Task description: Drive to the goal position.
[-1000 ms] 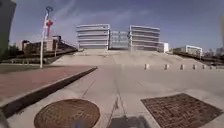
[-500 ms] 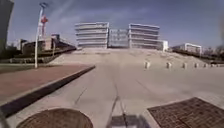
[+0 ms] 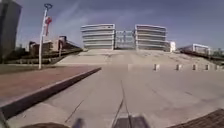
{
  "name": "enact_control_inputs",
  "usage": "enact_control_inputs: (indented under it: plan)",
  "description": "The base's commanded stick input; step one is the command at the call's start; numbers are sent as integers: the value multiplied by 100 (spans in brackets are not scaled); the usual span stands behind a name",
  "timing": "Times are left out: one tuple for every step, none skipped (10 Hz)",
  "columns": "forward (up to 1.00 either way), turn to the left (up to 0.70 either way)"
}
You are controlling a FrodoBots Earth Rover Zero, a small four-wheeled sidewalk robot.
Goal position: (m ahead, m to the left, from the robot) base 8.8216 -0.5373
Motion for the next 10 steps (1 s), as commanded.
enact_control_inputs:
  plan:
    - [70, 0]
    - [70, 0]
    - [70, 0]
    - [70, 0]
    - [70, 0]
    - [70, 0]
    - [70, 0]
    - [70, 0]
    - [70, 0]
    - [70, 0]
